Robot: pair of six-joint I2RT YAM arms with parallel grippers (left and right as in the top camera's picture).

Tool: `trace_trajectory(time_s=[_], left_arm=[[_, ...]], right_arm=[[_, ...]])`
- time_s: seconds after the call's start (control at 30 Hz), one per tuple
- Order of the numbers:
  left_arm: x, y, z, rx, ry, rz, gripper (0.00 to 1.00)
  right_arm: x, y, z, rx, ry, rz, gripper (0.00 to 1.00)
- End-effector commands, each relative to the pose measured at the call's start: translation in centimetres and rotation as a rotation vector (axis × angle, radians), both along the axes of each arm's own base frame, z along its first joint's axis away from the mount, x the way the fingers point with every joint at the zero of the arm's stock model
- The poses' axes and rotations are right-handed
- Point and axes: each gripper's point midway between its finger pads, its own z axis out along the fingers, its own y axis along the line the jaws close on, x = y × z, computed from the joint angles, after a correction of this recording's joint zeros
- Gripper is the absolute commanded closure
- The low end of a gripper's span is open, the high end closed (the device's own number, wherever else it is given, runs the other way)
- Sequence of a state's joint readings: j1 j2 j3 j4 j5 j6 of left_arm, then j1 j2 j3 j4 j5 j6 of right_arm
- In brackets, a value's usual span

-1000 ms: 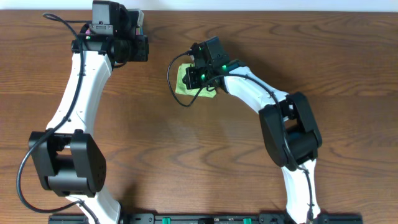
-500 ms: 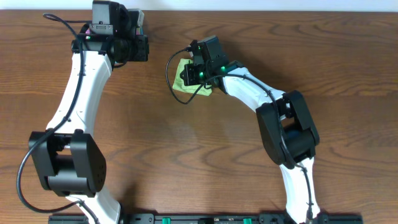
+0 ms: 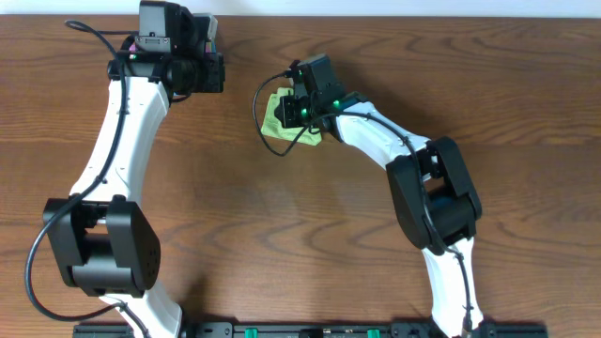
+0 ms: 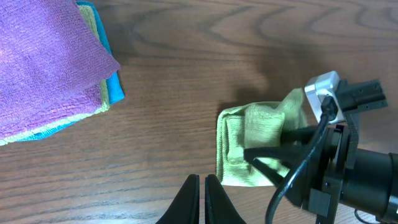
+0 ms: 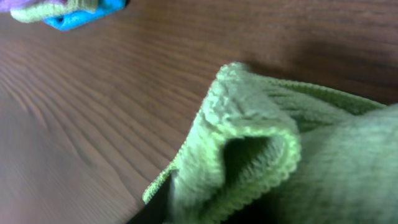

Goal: Fold the cloth

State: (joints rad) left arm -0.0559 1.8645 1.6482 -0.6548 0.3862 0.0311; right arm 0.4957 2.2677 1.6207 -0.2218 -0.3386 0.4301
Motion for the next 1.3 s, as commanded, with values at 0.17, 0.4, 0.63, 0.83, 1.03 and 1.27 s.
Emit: trace_trajectory(time_s=[0.17, 0.4, 0.63, 0.83, 1.03, 1.27], left_arm=[[0.1, 0.0, 2.3, 0.000, -0.056, -0.015, 0.94], [0.2, 0.1, 2.3, 0.004, -0.058, -0.013, 0.94], [1.1, 2.3, 2.8, 0.006, -0.092, 0.032, 0.94], [1.3, 4.2, 2.9, 0.000, -0.093, 0.073, 0.94], [1.4, 4.2, 2.9, 0.001, -0.094, 0.074, 0.94], [1.3, 4.2, 2.8, 0.000, -0.090, 0.073, 0.94]], right_arm=[[0.6, 1.6, 1.3, 0.076, -0.020, 0.003, 0.11], [1.5, 3.2, 3.9, 0.188, -0.061, 0.021, 0.05], [0.8, 3.9, 5.4, 0.233, -0.017, 0.077, 0.01], [-0.3, 2.5, 4.7, 0.132, 0.047, 0.069, 0.01], [-0.6, 0.2, 4.3, -0.017, 0.065, 0.038, 0.01], [0.1, 0.2, 7.3, -0.008, 0.032, 0.033, 0.01]])
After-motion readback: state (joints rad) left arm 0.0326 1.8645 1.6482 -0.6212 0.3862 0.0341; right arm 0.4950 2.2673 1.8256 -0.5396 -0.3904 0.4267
